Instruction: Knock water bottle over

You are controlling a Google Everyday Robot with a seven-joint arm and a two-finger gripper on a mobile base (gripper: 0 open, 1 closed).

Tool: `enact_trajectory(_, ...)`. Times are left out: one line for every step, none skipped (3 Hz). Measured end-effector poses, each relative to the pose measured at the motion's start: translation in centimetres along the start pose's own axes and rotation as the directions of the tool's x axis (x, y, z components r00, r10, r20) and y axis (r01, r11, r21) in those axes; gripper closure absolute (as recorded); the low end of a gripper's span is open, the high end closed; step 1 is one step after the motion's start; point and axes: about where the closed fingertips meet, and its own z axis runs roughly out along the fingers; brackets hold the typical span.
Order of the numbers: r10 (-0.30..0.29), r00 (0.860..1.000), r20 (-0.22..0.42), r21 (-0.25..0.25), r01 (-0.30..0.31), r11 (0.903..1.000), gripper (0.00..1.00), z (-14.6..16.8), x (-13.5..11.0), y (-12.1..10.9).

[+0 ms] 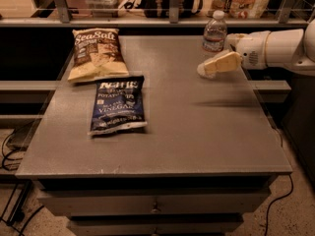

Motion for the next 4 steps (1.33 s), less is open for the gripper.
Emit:
enact_trajectory(-0.004,0.999,0.049,0.006,0.004,1.0,0.18,1.7,-0.5,-1.3)
enact_trajectory(-0.036,0.996,0.078,0.024,0.035,0.9991,0.42,2.6,-1.4,-1.8)
enact_trajectory(-0.09,0.993,0.075,0.051,0.087,0.9949,0.65,2.6,-2.5,-1.6)
enact_trajectory(-0.233,0.972,-0.016,0.062,0.234,0.9703,0.88,2.5,-3.8,0.1)
